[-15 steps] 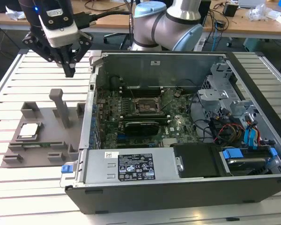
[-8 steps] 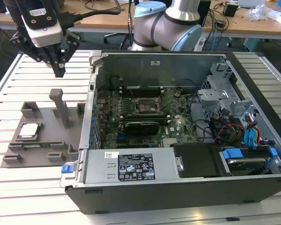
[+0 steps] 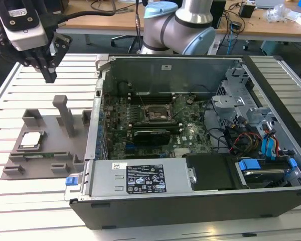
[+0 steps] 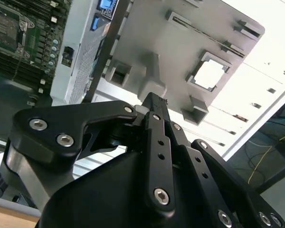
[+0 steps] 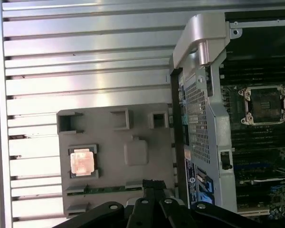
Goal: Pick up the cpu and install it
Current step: 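Reach for the cpu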
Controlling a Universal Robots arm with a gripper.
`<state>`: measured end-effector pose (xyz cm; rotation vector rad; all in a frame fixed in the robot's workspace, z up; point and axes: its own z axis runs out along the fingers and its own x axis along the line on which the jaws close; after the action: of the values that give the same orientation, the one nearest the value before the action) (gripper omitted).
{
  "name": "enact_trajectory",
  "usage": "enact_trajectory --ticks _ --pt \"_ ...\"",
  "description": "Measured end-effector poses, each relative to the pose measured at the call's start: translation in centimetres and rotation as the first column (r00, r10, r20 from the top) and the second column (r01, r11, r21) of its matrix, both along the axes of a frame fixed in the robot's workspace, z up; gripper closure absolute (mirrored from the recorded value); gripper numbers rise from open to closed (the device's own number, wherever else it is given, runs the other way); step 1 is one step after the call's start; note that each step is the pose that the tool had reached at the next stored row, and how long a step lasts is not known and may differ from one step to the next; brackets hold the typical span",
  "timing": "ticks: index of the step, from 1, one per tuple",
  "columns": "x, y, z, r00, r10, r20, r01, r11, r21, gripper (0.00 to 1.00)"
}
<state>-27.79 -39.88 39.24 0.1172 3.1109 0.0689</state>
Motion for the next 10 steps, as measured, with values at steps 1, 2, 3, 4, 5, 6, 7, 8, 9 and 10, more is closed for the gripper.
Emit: enact_trajectory --ticks 1,2,3,4,5,6,7,8,9,10 --pt "-0.35 0.0 -0.01 1.0 0.0 0.0001 0.0 1.0 0.0 0.89" --pt "-0.63 0.0 -0.01 1.0 0.0 0.0001 0.0 1.0 0.0 0.89" --pt "-0.87 0.0 -0.03 1.0 0.0 0.0001 0.0 1.0 0.0001 0.89" --pt "-1.25 0.0 -0.03 1.0 0.0 0.0001 0.0 1.0 0.0 0.89" --pt "-1.51 0.0 -0.04 1.0 0.0 0.0001 0.0 1.0 0.0 0.89" --pt "-1.76 0.0 -0.04 1.0 0.0 0.0 0.0 1.0 0.0 0.89" --pt "-2.01 0.0 -0.04 1.0 0.0 0.0 0.0 1.0 0.0 0.89" --pt "-2.29 0.0 -0.05 1.0 0.0 0.0 0.0 1.0 0.0 0.89" --pt "-2.53 0.0 -0.06 1.0 0.0 0.0001 0.0 1.0 0.0001 0.89" --pt "-2.84 0.0 -0.06 1.0 0.0 0.0 0.0 1.0 0.0001 0.89"
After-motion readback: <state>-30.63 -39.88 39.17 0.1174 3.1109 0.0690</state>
